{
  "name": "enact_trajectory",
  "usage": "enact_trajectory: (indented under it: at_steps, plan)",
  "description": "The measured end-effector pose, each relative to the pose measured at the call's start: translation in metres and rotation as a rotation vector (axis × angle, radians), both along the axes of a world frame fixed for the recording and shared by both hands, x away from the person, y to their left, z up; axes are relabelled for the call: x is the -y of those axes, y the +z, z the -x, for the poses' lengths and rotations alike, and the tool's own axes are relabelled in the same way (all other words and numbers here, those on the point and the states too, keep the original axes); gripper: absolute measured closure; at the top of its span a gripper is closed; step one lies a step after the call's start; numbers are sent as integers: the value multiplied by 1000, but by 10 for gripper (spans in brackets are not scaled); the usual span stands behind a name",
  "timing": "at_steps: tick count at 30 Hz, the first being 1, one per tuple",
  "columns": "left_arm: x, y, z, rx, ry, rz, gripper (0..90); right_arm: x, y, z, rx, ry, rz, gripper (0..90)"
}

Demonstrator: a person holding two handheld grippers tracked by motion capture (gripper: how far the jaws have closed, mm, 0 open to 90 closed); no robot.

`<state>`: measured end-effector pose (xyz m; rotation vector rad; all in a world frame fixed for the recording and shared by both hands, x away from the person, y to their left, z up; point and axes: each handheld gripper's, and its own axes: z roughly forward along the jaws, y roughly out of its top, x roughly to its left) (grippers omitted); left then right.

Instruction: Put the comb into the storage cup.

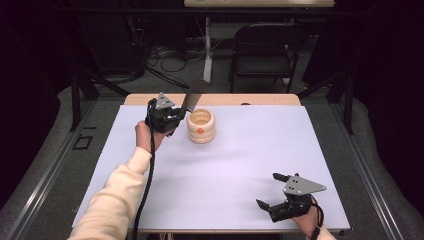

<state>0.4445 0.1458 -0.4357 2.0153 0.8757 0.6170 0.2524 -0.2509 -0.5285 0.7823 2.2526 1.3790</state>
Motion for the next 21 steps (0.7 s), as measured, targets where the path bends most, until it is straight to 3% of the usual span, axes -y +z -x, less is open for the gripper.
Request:
enact_trajectory:
  at_steps: [21]
  plan:
    - [3,1,-5,18,14,16,722,0,0,0,-1,-1,1,0]
